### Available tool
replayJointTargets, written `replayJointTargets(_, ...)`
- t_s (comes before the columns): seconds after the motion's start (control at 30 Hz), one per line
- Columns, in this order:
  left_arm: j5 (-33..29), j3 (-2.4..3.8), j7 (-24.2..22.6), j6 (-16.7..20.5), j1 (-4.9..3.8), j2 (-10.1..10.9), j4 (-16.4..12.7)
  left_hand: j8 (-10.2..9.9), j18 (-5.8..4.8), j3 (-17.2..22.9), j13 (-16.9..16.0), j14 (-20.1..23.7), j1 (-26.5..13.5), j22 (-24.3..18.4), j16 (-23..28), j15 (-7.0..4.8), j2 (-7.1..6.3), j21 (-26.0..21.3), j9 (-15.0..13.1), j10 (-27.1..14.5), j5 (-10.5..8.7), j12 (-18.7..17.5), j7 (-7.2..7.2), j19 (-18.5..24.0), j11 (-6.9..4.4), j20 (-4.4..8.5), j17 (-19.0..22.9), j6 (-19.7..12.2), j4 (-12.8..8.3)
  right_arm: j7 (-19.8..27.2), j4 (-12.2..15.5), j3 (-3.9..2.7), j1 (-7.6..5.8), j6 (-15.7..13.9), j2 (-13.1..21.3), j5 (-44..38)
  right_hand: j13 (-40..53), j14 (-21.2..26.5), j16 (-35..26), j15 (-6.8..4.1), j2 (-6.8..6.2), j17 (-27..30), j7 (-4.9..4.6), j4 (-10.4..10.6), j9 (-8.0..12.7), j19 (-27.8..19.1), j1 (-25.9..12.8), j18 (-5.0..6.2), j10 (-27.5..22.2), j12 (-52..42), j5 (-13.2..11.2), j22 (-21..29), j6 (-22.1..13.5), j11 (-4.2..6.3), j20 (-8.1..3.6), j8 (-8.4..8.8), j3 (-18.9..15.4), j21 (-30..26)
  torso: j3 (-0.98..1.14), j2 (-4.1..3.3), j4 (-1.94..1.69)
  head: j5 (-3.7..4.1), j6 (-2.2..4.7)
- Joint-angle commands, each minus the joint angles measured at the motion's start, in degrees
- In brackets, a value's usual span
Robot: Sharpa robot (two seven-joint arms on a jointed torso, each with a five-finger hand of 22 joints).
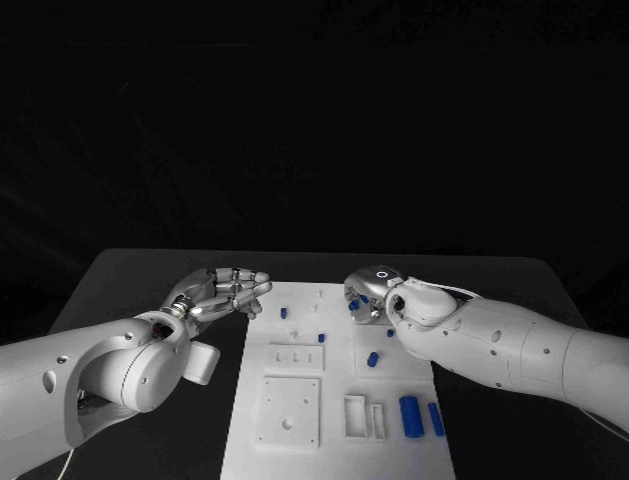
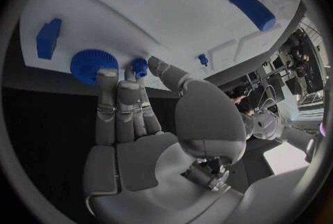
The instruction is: Assemble the parts on the task board
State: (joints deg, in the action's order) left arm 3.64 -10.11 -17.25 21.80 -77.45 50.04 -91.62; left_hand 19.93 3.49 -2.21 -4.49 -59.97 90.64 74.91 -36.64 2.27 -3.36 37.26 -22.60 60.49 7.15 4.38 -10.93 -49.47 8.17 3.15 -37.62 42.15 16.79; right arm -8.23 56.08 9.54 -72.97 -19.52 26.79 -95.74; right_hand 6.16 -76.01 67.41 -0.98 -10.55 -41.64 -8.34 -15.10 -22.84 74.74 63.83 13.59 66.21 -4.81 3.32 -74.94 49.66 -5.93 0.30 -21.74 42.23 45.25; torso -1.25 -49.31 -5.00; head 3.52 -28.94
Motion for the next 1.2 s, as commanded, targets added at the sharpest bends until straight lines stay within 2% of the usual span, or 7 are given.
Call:
replayJointTargets(0.03,0.2,0.06,0.04,-1.06,-0.07,-0.07,-0.03,-0.24,1.98,-0.37,0.1,0.21,-0.77,-0.09,-0.03,0.05,0.02,0.13,0.06,-0.33,-0.06,-0.4,0.35,0.33,0.28,0.24,0.09,-0.16,-0.05,-0.45,0.02,0.08,0.14,0.27,0.03,-1.33,0.37,0.61,0.36,0.06,0.96,0.28,0.02,-0.06,-0.2,5.53,0.1,1.41,1.25,-0.51,-0.39,-0.18,0.96,0.31,-5.23,-0.5,0.41,-0.29,-0.03,-0.46,-0.05,0.15,0.19)
replayJointTargets(0.3,0.15,0.06,0.27,-1.19,-0.07,-0.06,0.01,-0.24,1.98,-0.38,0.1,0.21,-0.89,-0.11,-0.03,0.06,0.03,0.13,0.08,-0.35,-0.07,-0.42,0.34,0.33,0.28,0.23,0.11,-0.18,-0.05,-0.52,0.27,0.08,0.14,-0.08,0.0,-1.63,1.46,0.68,0.76,-0.84,2.08,1.01,0.26,-0.58,-0.55,5.49,0.12,1.41,3.8,-1.46,-0.48,-0.51,2.79,1.24,-5.35,-1.2,1.04,-0.14,0.02,-1.13,-0.11,0.24,0.84)
replayJointTargets(0.6,0.13,0.06,0.43,-1.27,-0.07,-0.07,0.12,-0.26,2.0,-0.38,0.11,0.22,-0.97,-0.14,-0.04,0.05,0.02,0.14,0.1,-0.4,-0.09,-0.44,0.34,0.33,0.27,0.23,0.14,-0.22,-0.07,-1.72,0.47,0.07,0.14,-0.96,-0.05,-3.64,4.15,0.81,1.34,-2.83,3.77,1.83,1.86,-1.39,-2.05,5.5,0.49,1.41,8.6,-3.71,-0.51,-1.17,7.23,3.27,-5.56,-3.38,2.32,0.63,0.08,-1.59,-0.11,0.27,1.13)
replayJointTargets(0.83,0.13,0.06,0.52,-1.37,-0.07,-0.01,0.08,-0.27,2.01,-0.4,0.12,0.24,-1.0,-0.16,-0.03,0.05,-0.04,0.14,0.12,-0.44,-0.16,-0.46,0.34,0.35,0.26,0.23,0.17,-0.25,-0.09,-3.07,1.0,0.07,0.15,-2.61,0.08,-4.83,6.01,0.98,1.55,-3.61,3.35,2.27,2.27,-1.46,-2.69,5.32,0.92,1.41,10.17,-4.65,-0.51,-1.23,8.19,4.08,-5.72,-3.69,2.53,1.17,0.16,-1.88,-0.08,0.25,1.48)
replayJointTargets(1.2,0.13,0.06,0.59,-1.17,-0.08,0.16,0.09,-0.3,2.02,-0.4,0.15,0.26,-1.02,-0.19,-0.03,0.03,-0.09,0.15,0.16,-0.55,-0.29,-0.51,0.38,0.36,0.24,0.24,0.22,-0.32,-0.1,-4.0,3.46,0.02,-0.33,-7.77,0.57,-5.06,7.06,1.01,1.7,-3.76,3.01,2.54,2.41,-1.42,-2.95,5.28,1.05,1.41,10.17,-4.75,-0.51,-1.23,8.56,4.22,-5.77,-3.63,2.75,1.54,0.21,-2.21,-0.07,0.21,2.5)
